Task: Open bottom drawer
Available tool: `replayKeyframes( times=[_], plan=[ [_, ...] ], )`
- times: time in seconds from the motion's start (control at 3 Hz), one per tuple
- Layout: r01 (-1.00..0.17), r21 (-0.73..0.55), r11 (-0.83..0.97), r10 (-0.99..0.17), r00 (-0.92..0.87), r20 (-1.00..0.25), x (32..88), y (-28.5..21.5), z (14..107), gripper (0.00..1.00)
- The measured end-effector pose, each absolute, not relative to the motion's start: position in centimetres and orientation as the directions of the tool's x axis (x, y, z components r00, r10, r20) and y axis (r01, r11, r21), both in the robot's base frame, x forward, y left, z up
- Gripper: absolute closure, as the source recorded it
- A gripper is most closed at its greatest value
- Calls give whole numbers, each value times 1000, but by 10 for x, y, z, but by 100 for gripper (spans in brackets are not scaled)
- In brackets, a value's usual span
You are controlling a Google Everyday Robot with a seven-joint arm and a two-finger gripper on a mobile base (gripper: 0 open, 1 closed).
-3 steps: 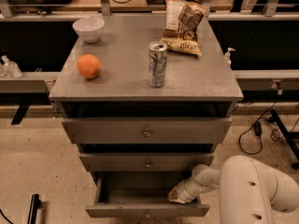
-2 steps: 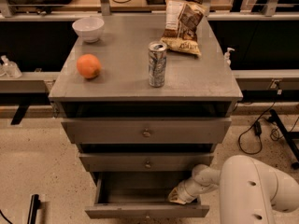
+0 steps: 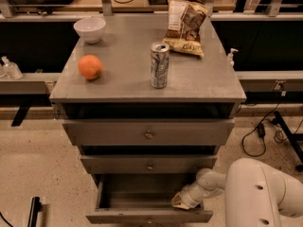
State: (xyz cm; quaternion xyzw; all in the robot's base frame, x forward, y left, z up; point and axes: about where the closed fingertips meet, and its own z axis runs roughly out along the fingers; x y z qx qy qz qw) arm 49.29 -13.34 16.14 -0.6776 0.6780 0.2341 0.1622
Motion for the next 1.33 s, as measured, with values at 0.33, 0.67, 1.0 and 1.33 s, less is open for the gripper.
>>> replayKeyframes(
  times=[0.33, 0.67, 1.0, 1.33],
  plan=[
    [-994, 108, -26, -831, -38, -555, 482, -135, 167, 100],
    [-994, 108, -27, -831, -38, -555, 482, -135, 171, 100],
    [-994, 106, -39, -813, -30, -582, 471, -134, 181, 100],
    [-999, 47, -19, -803, -13, -595, 482, -134, 192, 100]
  ],
)
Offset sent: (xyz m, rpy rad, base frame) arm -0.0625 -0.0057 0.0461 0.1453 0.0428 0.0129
